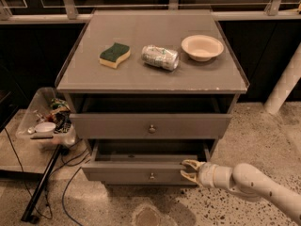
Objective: Open middle drawer
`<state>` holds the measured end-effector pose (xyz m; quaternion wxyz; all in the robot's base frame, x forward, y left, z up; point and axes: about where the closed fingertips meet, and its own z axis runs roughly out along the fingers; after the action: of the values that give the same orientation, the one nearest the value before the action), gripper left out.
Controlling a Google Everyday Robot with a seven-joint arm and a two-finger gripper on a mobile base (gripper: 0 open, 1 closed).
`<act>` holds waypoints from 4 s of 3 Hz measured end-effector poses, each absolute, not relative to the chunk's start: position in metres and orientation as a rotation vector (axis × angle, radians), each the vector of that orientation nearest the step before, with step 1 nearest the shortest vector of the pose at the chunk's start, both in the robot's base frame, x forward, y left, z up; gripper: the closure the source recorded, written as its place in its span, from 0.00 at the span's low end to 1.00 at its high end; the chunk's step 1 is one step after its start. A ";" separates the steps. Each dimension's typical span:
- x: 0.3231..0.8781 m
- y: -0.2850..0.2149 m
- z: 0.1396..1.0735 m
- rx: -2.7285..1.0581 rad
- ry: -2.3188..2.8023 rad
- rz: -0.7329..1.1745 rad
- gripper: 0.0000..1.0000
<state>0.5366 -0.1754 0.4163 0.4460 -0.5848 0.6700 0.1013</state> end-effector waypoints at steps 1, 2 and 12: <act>0.536 -0.175 0.419 -1.449 1.659 0.251 0.88; 0.536 -0.175 0.419 -1.449 1.659 0.251 0.64; 0.502 -0.168 0.424 -1.443 1.623 0.249 0.35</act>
Offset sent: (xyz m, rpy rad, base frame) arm -0.0006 0.0000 0.0023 0.0000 0.0000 0.0000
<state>0.5017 -0.1679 0.4244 0.4596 -0.5863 0.6594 0.1012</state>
